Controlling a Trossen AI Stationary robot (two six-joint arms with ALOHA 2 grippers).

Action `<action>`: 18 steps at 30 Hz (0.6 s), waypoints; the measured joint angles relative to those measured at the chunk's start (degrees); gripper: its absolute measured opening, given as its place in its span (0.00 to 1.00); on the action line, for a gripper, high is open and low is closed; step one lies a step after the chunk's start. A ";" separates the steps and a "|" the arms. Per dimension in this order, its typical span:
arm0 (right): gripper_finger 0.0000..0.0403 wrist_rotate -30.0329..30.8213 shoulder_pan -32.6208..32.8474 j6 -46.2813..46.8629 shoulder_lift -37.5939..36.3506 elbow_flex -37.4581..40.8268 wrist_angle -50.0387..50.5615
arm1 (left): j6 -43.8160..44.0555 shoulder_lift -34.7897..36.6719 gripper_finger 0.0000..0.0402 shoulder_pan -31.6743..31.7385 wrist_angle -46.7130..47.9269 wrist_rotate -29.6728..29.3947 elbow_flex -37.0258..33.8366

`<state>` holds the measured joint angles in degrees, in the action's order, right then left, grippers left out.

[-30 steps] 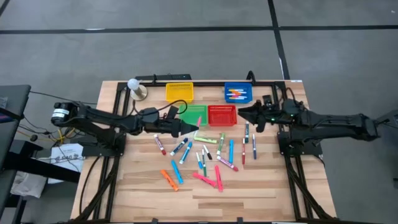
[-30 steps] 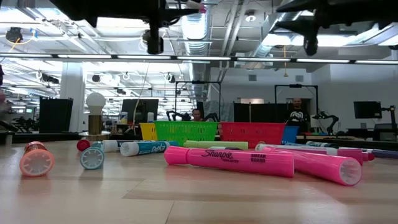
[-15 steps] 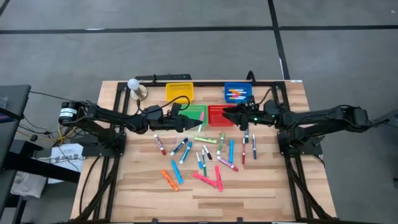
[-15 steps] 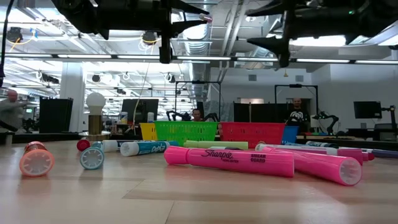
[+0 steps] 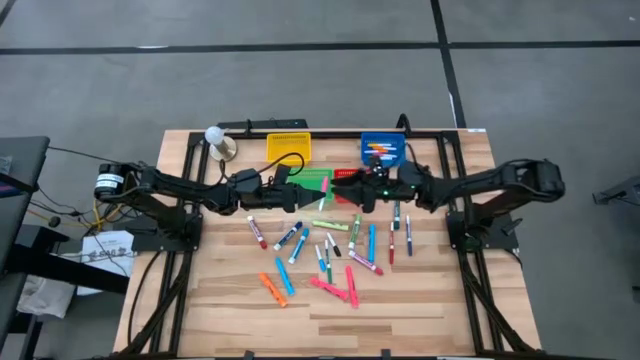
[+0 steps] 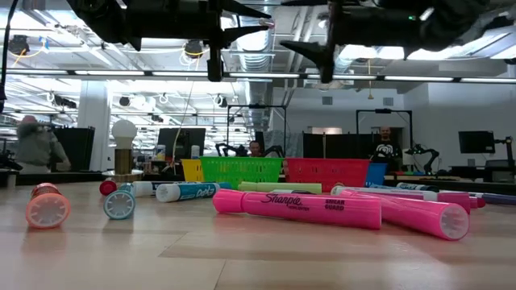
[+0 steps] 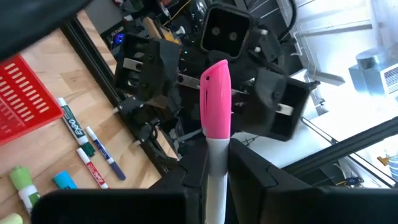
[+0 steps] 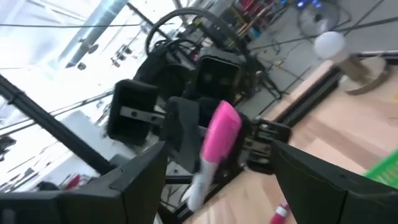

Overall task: Pick & Place Markers
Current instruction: Put the pink highlighter into the blue bin

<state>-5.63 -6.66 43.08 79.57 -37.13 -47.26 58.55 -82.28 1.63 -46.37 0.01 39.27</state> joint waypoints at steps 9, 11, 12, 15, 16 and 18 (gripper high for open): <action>0.68 -3.45 -0.98 0.45 4.78 -5.82 0.06 | 0.00 0.00 0.12 0.00 0.00 -0.92 0.00; 0.68 -3.57 -0.98 0.46 5.71 -6.73 0.23 | 0.00 0.02 0.11 0.00 0.00 -0.94 0.00; 0.68 -3.62 -0.98 0.47 6.09 -7.20 0.23 | 0.00 0.02 0.12 0.00 0.00 -0.94 0.00; 0.68 -3.64 -0.98 0.47 6.89 -7.91 0.39 | 0.00 0.04 0.13 -0.02 0.01 -1.07 0.00; 0.68 -3.78 -0.98 0.48 6.95 -7.91 0.64 | 0.00 0.04 0.13 -0.02 0.02 -1.08 0.00; 0.68 -4.45 -0.98 0.50 6.93 -8.05 0.64 | 0.00 0.04 0.12 0.00 0.02 -1.32 0.00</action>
<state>-10.08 -7.64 43.58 86.50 -45.18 -46.62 58.54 -82.24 1.63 -46.35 -1.30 39.27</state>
